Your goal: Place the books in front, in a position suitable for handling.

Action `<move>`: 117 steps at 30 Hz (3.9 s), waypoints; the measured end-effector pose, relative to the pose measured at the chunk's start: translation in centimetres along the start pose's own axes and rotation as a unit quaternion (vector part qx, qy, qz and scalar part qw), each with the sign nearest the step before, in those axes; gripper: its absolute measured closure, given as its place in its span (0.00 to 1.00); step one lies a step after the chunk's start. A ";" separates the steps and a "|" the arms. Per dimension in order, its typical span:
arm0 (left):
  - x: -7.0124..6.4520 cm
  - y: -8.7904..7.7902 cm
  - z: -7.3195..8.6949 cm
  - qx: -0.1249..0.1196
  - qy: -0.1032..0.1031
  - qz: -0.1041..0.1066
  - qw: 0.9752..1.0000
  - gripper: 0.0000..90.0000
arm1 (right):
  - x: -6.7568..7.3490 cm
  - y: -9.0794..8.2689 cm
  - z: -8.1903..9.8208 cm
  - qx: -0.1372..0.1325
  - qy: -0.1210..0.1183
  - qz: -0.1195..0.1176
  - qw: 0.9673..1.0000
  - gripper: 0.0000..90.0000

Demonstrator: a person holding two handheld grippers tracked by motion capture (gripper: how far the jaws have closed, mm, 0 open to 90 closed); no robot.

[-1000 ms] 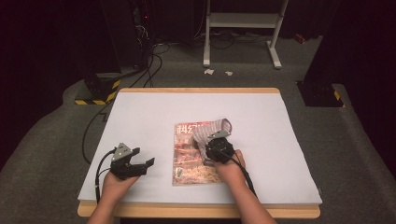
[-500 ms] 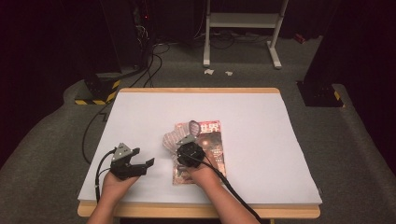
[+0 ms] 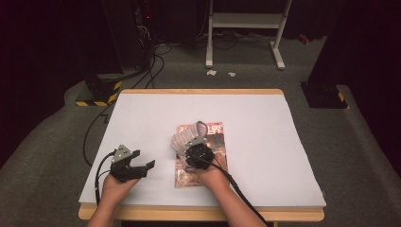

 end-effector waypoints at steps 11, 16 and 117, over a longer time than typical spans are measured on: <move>0.1 0.0 0.1 0.002 0.003 -0.004 1.000 0.22 | -7.7 -3.6 3.9 -0.007 0.060 0.055 0.997 0.65; 0.2 0.0 0.2 0.005 0.003 -0.005 1.000 0.22 | -8.7 -4.1 4.4 -0.008 0.071 0.064 0.995 0.65; -0.7 0.2 0.7 0.008 0.002 0.008 1.000 0.22 | -12.9 2.1 -1.8 0.010 0.101 0.097 0.990 0.66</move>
Point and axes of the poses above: each handheld gripper's, and its own axes: y roughly forward along the jaws, z roughly out of its underside, x roughly to its left, the point moved 8 cm from there along y, roughly forward along the jaws, and after that the axes turned 5 degrees about -z, right-handed, at the moved point
